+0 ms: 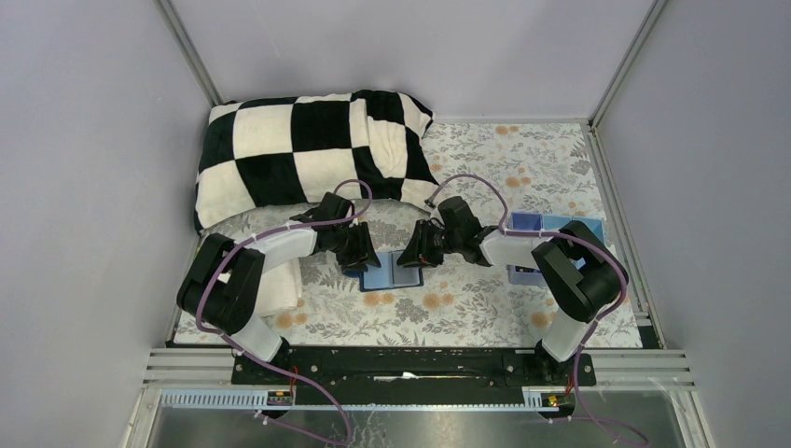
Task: Take the credit cards out of the card holder
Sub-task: Remove the credit card from the card holder.
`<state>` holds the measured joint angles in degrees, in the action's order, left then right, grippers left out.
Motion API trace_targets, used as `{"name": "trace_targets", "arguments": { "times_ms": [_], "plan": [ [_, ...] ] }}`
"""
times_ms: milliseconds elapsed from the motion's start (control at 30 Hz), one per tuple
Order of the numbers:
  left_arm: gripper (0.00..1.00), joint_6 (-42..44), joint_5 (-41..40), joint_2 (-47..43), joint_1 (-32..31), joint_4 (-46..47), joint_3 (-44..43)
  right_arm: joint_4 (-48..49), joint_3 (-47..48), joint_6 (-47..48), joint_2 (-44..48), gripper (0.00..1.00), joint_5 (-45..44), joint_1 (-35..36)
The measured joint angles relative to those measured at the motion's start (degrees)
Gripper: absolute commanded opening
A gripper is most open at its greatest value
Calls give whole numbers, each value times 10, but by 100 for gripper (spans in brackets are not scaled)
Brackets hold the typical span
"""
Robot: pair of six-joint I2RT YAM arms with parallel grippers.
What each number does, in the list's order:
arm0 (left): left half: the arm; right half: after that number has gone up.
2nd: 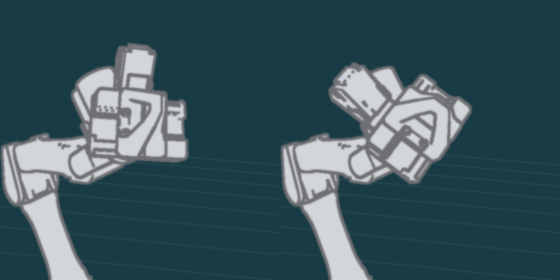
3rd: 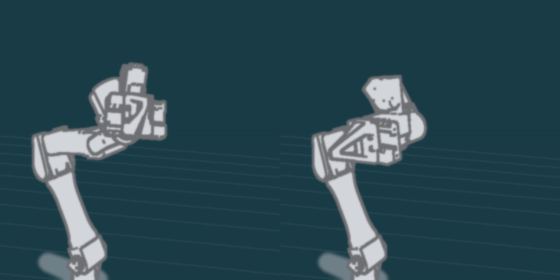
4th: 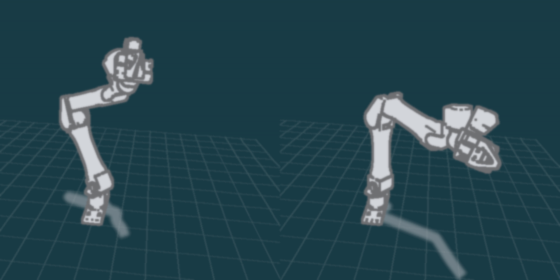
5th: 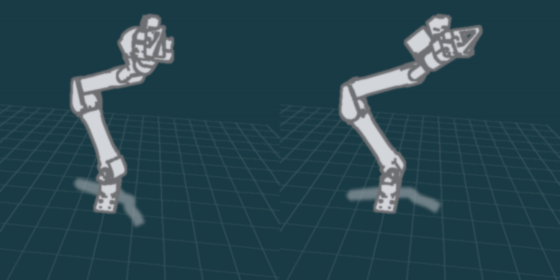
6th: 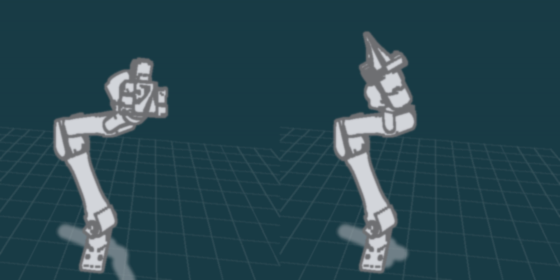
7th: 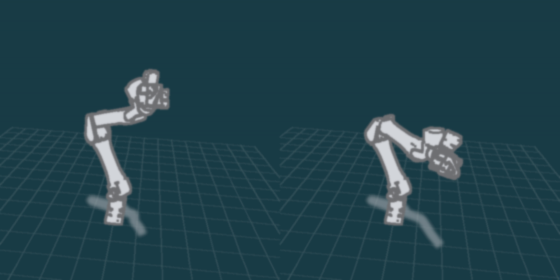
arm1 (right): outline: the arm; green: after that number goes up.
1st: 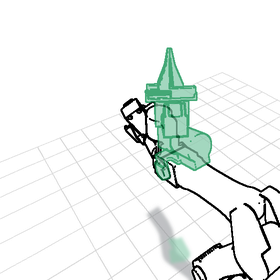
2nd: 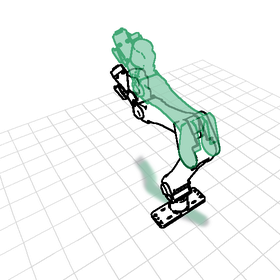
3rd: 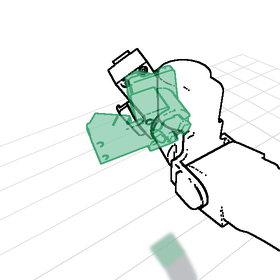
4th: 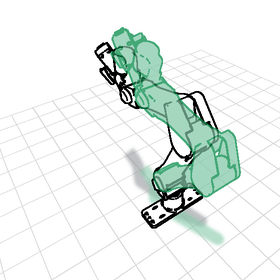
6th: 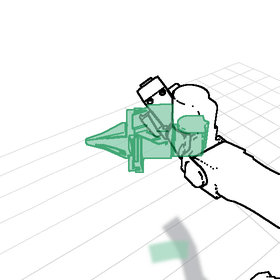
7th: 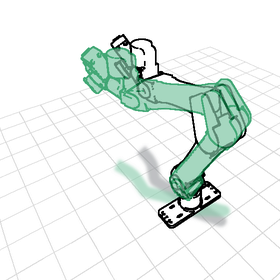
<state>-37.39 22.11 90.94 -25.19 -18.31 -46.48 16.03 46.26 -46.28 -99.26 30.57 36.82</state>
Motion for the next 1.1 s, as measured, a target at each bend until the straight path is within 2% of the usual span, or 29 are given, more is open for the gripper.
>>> {"name": "trace_targets", "arguments": {
  "times_ms": [500, 1100],
  "plan": [
    [47, 0, 0, 0, 0, 0, 0, -52, -6, -7, 16, 36, -104, 0],
    [47, 1, 0, 0, 0, 0, 0, -65, -6, -7, 13, 36, -105, 1]
  ]
}}
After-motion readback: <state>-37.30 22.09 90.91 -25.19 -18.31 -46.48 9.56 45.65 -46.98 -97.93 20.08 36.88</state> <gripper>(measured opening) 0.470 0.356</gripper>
